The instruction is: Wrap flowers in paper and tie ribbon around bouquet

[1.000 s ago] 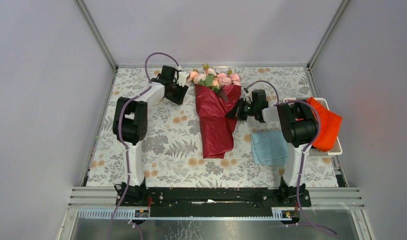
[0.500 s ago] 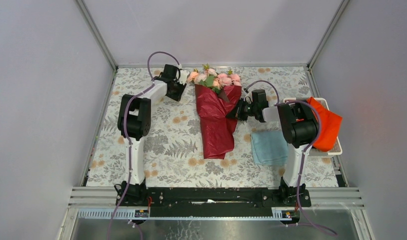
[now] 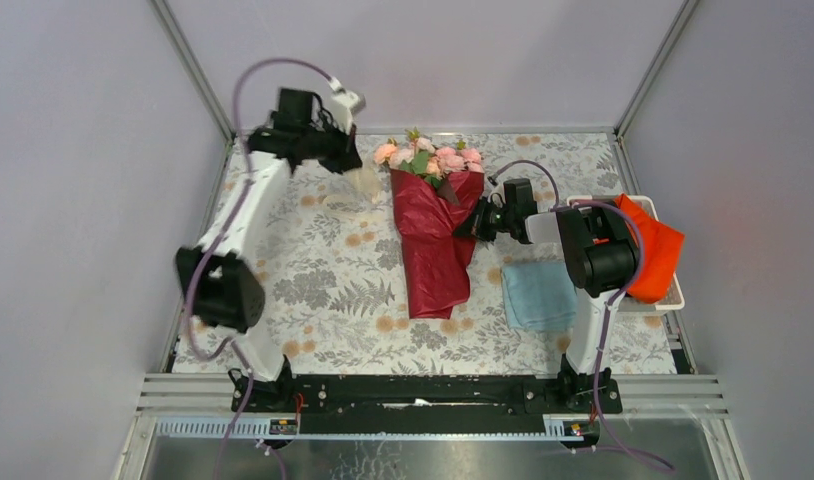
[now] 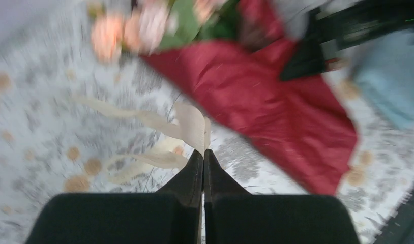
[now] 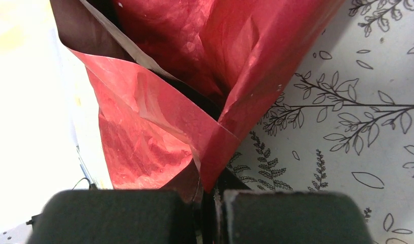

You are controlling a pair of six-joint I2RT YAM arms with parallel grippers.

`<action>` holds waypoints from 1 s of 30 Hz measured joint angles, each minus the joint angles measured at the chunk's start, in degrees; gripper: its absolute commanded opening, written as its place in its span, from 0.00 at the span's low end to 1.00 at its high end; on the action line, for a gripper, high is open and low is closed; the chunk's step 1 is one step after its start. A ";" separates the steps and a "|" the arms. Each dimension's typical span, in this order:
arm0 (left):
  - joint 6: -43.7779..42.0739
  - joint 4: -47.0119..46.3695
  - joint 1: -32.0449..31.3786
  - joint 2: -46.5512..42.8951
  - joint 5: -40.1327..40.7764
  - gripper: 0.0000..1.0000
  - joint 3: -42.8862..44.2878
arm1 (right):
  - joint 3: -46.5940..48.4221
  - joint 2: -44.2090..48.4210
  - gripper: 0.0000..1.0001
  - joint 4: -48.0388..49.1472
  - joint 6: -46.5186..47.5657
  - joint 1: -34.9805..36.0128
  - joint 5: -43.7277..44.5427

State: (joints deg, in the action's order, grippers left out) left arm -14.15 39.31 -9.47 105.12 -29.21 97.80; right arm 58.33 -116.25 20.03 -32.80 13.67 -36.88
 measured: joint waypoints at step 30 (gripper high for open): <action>-27.78 15.56 10.47 -18.27 33.97 0.75 -18.29 | 2.80 0.00 0.00 -4.68 1.53 0.04 0.44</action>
State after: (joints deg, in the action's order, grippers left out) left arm -41.93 54.87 0.99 86.85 4.75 79.50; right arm 61.12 -116.25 15.35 -31.27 13.72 -36.45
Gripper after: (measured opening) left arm 0.717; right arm 0.014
